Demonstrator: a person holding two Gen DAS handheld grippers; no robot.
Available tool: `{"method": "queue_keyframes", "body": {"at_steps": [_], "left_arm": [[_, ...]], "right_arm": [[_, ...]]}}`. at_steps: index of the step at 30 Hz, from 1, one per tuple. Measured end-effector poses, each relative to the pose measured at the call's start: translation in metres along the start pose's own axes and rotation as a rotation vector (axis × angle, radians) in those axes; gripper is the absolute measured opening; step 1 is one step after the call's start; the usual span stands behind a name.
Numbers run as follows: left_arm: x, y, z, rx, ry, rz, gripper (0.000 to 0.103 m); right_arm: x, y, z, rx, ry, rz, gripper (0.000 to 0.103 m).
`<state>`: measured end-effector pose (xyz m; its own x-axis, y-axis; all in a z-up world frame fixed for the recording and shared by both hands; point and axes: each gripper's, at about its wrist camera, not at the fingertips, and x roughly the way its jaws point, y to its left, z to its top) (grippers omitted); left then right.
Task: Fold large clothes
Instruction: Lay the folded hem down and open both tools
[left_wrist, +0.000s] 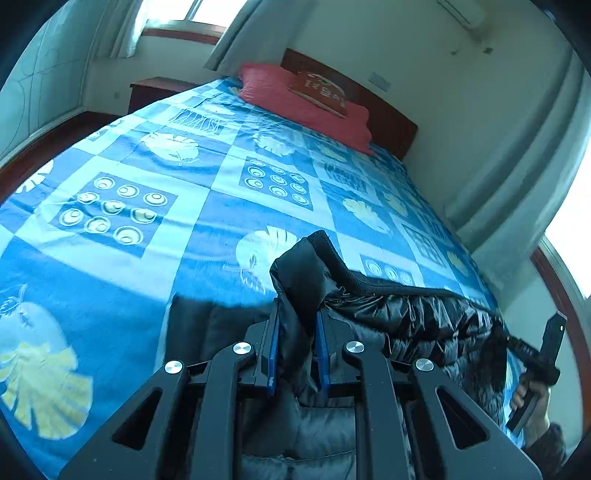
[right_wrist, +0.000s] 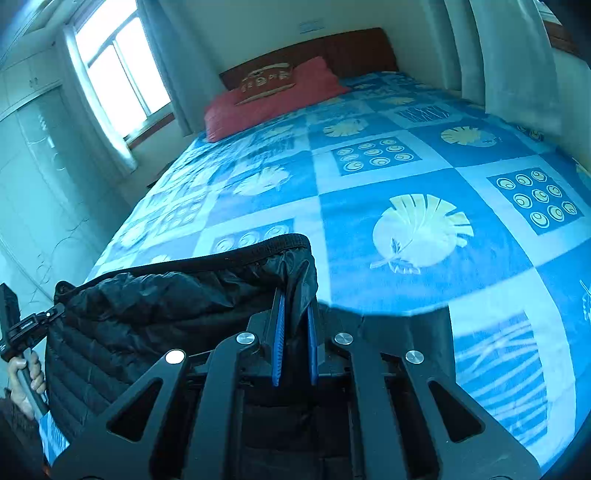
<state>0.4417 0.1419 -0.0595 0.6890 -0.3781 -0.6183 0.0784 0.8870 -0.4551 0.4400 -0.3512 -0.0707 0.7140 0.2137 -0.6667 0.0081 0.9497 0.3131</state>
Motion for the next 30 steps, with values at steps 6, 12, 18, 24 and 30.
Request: {"method": "queue_keyframes", "body": {"at_steps": [6,12,18,24,30], "left_arm": [[0.059,0.019,-0.010,0.005,0.061,0.115,0.017],[0.073,0.038,-0.021,-0.051,0.068,0.092,0.018],[0.058,0.034,-0.015,-0.073,0.073,0.090,0.029],[0.019,0.018,-0.010,-0.164,-0.023,0.076,0.039],[0.028,-0.036,-0.017,-0.054,-0.076,0.091,0.056]], "right_arm": [[0.058,-0.014,-0.015,0.003,0.087,-0.088,0.010],[0.080,-0.022,-0.028,0.021,0.111,-0.111,0.018],[0.065,-0.020,-0.023,0.044,0.093,-0.111,0.030],[0.026,0.018,-0.016,0.031,-0.029,-0.078,0.041],[0.052,0.094,-0.018,-0.093,0.011,0.021,0.042]]}}
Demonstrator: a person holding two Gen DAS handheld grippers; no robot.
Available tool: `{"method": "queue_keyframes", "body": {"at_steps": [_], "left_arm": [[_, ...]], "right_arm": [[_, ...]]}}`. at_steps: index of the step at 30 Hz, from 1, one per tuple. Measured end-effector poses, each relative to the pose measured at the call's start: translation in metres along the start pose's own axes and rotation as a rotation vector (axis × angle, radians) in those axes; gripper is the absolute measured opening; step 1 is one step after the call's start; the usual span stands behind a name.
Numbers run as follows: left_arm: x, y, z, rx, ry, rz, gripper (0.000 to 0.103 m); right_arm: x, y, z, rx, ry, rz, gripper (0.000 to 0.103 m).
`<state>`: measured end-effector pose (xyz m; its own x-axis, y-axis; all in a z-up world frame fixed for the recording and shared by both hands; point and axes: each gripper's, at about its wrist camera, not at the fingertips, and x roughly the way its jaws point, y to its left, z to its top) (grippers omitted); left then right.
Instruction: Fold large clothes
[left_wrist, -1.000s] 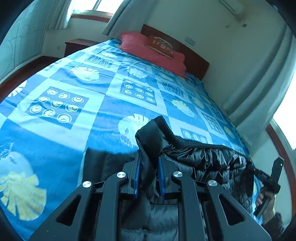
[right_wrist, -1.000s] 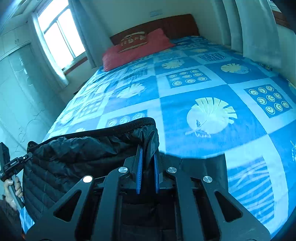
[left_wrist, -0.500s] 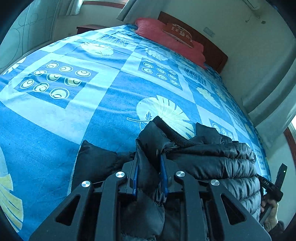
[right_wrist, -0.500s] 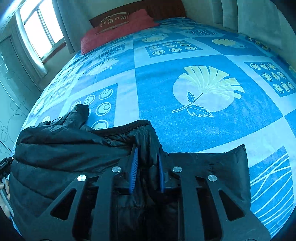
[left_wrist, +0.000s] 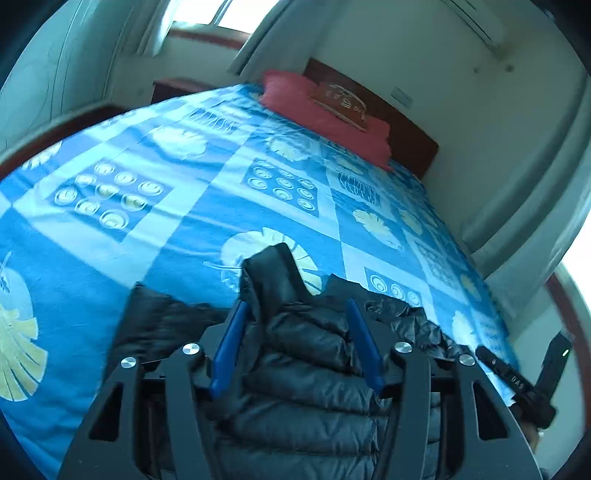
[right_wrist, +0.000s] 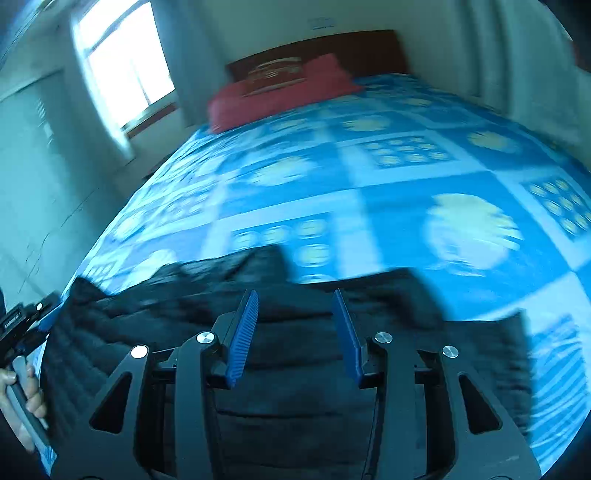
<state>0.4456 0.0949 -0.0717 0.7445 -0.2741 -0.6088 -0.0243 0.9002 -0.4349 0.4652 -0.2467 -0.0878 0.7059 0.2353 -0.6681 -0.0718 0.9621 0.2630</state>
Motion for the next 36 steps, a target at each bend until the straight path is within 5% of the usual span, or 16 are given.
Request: {"method": "queue_keyframes", "body": {"at_steps": [4,6,9,14,16,24,31,36], "left_arm": [[-0.015,0.003,0.000,-0.003,-0.155,0.196,0.056],[-0.024,0.018,0.007,-0.065,-0.180,0.203,0.056],[-0.028,0.027,0.010,-0.107,-0.151,0.140,0.056],[-0.004,-0.004,-0.010,-0.089,0.012,-0.091,0.056],[0.009,-0.024,-0.025,-0.043,0.067,-0.128,0.057],[0.056,-0.052,-0.062,0.155,0.170,0.016,0.057],[-0.013,-0.014,-0.069,0.014,0.082,-0.063,0.057],[-0.089,0.040,-0.106,-0.157,-0.017,-0.013,0.057]], "right_arm": [[0.028,0.032,-0.009,-0.065,0.048,0.009,0.042],[0.045,0.040,-0.017,-0.099,0.089,-0.014,0.042],[0.067,0.040,-0.027,-0.107,0.157,-0.037,0.045],[0.050,0.043,-0.023,-0.073,0.125,-0.037,0.044],[0.033,0.048,-0.025,-0.060,0.095,-0.013,0.045],[0.046,0.066,-0.046,-0.116,0.154,-0.014,0.054],[-0.044,0.031,-0.066,-0.002,0.040,0.018,0.054],[-0.137,-0.049,-0.122,0.247,-0.043,-0.056,0.056]]}}
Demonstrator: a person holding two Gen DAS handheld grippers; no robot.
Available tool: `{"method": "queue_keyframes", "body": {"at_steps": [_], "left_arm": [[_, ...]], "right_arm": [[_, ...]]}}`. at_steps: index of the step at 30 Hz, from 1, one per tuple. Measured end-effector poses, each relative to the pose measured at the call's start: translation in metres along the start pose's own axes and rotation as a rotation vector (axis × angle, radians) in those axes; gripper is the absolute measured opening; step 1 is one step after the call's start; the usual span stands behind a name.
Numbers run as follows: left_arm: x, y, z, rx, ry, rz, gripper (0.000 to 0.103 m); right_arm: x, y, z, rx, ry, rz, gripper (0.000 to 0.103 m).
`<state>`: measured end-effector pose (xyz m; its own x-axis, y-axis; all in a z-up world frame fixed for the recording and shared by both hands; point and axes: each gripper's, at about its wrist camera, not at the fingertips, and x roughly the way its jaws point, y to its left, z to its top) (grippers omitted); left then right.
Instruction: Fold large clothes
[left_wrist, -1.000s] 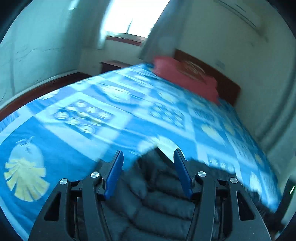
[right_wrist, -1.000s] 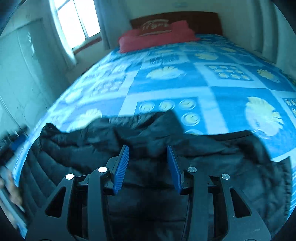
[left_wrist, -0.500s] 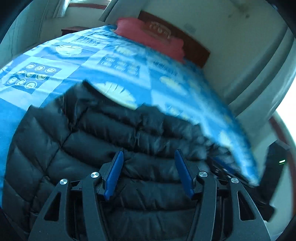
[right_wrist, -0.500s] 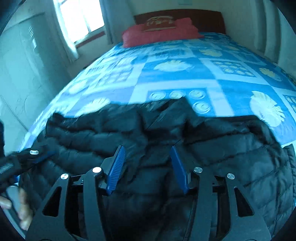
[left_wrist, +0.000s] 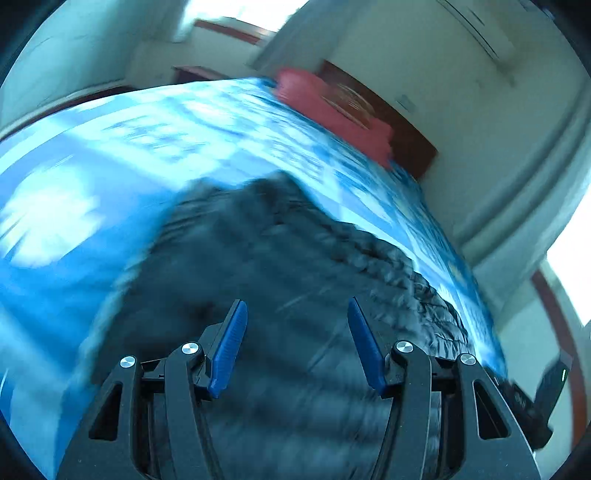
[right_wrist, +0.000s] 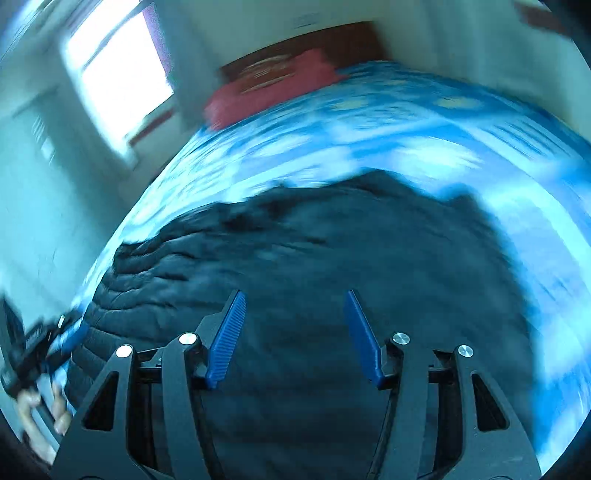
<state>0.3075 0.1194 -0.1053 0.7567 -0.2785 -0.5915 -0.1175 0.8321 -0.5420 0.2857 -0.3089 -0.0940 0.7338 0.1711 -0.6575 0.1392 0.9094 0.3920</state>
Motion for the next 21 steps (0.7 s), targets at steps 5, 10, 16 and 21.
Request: {"method": "queue_keyframes", "body": {"at_steps": [5,10,16,21], "left_arm": [[-0.055,0.049,-0.033,-0.162,-0.064,0.051,0.057],[-0.072,0.069,-0.057,-0.267,-0.041,0.062,0.068],[-0.040,0.074,-0.068,-0.348,0.050,0.007,0.073],[-0.032,0.076,-0.058,-0.369,0.017,-0.012,0.044]], "right_arm": [[-0.054,-0.069,-0.036,0.154,-0.033,-0.131,0.057],[-0.051,-0.103,-0.059,0.302,0.006,-0.067,0.060],[-0.018,-0.097,-0.059,0.369,0.025,-0.005,0.069],[-0.010,-0.105,-0.059,0.444,0.026,0.095,0.032]]}}
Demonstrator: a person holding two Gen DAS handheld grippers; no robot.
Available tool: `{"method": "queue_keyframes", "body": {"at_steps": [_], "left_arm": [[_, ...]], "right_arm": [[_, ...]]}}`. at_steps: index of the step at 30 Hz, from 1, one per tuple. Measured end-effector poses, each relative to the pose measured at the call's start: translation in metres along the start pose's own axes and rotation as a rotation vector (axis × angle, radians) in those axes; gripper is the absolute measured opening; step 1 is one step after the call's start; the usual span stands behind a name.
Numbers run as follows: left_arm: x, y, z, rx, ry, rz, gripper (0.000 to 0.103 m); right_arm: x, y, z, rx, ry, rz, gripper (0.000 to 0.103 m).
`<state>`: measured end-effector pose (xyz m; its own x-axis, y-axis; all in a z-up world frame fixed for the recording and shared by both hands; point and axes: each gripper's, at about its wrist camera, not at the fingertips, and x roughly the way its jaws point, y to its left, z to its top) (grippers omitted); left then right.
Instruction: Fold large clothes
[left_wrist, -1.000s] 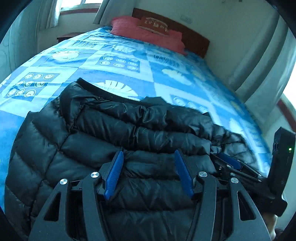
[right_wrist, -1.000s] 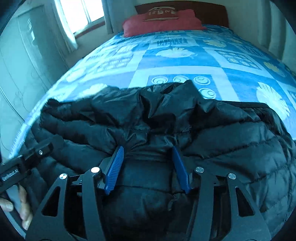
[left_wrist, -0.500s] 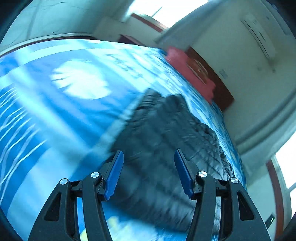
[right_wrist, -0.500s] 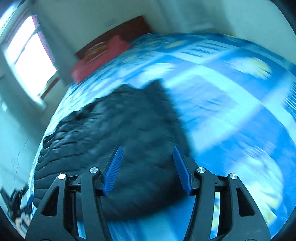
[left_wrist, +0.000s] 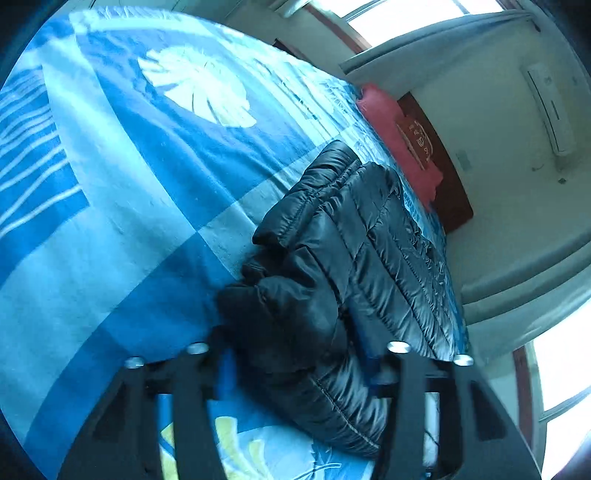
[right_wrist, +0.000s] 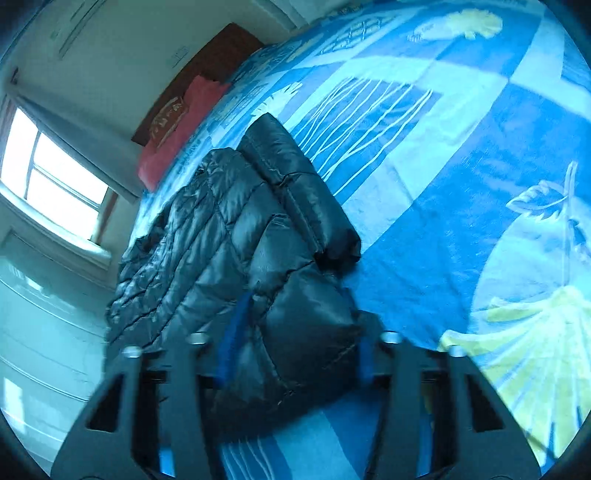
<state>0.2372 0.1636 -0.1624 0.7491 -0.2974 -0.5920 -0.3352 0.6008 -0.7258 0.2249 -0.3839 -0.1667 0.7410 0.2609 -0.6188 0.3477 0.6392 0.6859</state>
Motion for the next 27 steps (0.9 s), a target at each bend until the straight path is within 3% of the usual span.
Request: {"method": "queue_keyframes", "body": {"at_steps": [3,7,21,27], "left_arm": [[-0.006,-0.003,-0.001,0.013,0.003,-0.018,0.032],[-0.019,-0.007,-0.005,0.041,0.000,-0.021,0.025],[-0.101,0.023,-0.052,0.042,0.038,-0.004,0.024],[-0.121,0.037,-0.068,0.050,0.049,0.007,0.024]], "right_arm": [[-0.009,0.005,0.000,-0.005,0.001,0.042,0.020],[-0.025,0.009,-0.004,-0.008,-0.003,0.062,0.017],[-0.104,-0.017,-0.058,-0.031,0.053,0.057,0.017],[-0.111,-0.029,-0.072,-0.049,0.069,0.040,0.017]]}}
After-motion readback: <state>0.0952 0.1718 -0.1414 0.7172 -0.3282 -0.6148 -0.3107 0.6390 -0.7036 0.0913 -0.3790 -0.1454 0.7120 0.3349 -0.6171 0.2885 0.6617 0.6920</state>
